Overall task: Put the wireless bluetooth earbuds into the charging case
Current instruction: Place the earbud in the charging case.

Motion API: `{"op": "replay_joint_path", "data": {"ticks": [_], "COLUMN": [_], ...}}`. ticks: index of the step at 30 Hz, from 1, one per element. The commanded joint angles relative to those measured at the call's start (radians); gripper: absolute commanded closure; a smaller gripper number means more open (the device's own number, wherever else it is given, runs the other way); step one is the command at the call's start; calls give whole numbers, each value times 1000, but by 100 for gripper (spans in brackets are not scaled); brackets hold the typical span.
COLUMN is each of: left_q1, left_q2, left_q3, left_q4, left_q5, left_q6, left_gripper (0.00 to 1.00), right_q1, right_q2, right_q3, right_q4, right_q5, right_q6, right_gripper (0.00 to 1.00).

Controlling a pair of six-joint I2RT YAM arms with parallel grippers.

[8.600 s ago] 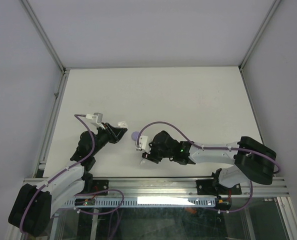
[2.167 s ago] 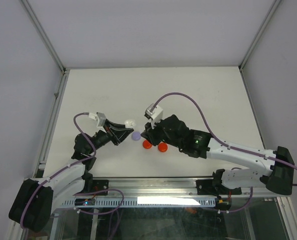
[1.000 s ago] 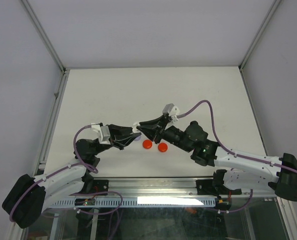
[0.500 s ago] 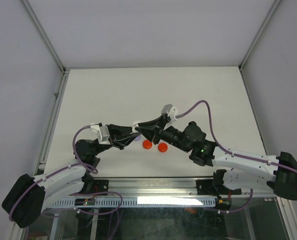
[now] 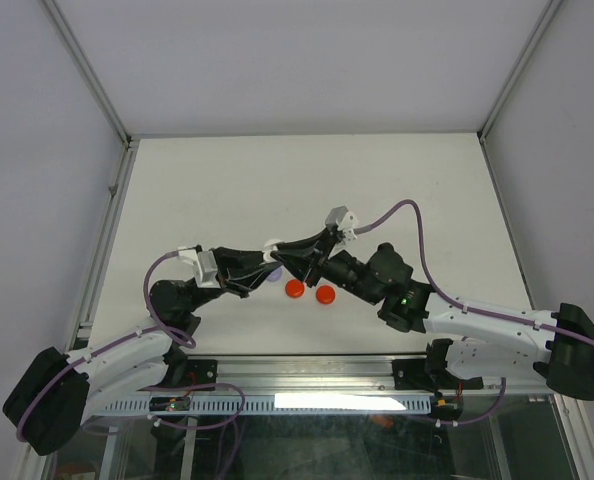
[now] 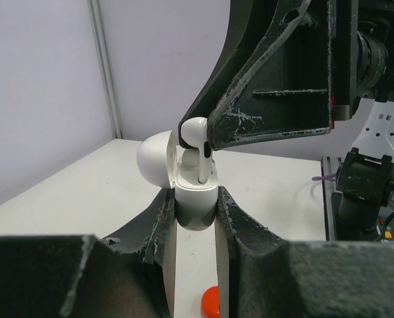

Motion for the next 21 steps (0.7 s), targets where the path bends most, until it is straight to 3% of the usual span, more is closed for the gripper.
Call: {"op": "replay_joint_path", "data": {"ticks": [1,21], "left_q1": [-12,-27], "left_q2": [-22,-9], "left_q3": [20,26], "left_q4": [101,70], "left_q5": [-67,-146], "left_q6": [17,76], "left_gripper": [100,100], "right_q1": [0,-1], "right_q2": [-18,-3], "right_q3": [-15,23], "right_q4": [72,-14], "right_q5": [37,116], "right_q6": [25,52], "right_gripper": [100,100]}}
